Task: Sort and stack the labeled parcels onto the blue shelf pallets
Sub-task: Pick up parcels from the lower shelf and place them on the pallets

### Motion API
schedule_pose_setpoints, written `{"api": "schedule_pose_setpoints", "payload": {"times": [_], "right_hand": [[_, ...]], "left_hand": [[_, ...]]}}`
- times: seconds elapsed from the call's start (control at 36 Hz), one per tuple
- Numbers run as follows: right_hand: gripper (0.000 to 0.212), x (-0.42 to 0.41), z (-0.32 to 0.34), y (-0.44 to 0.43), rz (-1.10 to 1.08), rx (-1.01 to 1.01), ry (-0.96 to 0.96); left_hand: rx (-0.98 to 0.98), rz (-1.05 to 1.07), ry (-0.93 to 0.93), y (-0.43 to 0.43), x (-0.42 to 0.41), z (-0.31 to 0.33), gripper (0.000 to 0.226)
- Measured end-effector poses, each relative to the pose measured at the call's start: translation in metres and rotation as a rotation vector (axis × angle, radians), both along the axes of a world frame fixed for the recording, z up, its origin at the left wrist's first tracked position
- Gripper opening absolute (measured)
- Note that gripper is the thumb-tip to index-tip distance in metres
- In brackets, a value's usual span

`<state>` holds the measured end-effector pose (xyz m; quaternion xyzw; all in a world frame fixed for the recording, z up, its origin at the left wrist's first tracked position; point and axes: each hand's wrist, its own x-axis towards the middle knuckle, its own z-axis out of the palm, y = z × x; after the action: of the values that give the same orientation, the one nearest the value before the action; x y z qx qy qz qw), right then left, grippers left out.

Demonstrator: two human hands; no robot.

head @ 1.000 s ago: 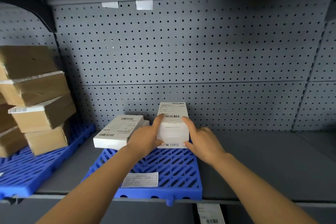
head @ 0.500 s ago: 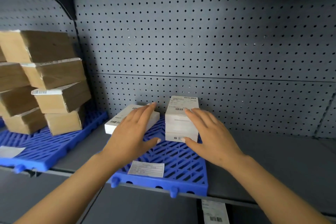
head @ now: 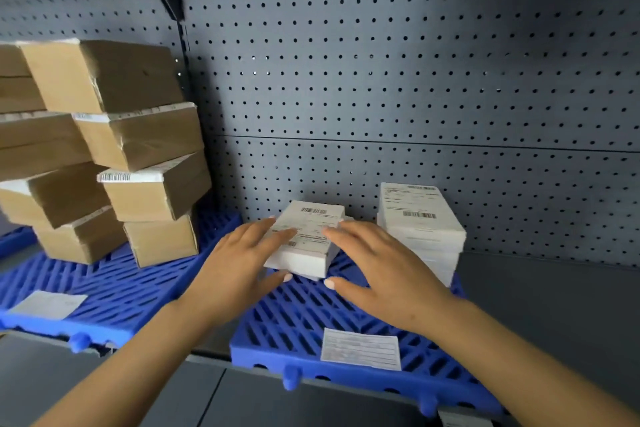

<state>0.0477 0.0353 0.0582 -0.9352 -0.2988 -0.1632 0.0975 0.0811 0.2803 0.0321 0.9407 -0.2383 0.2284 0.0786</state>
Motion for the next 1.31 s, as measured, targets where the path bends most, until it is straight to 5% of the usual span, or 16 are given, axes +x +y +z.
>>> {"api": "schedule_pose_setpoints", "payload": {"times": [0.11,0.78,1.31], "right_hand": [[0.064,0.014,-0.007,0.02,-0.068,-0.059,0.082],[0.061,0.042,-0.021,0.041,-0.329,0.045,0.259],[0.054,0.04,-0.019,0.042,-0.427,-0.082,0.186]], "left_hand": [[-0.014,-0.052,0.048,0.009,0.016,-0.002,0.053],[-0.02,-0.27,0.189,0.017,0.067,-0.013,0.06],[0.024,-0.321,0.217,0.008,0.08,-0.006,0.056]]}}
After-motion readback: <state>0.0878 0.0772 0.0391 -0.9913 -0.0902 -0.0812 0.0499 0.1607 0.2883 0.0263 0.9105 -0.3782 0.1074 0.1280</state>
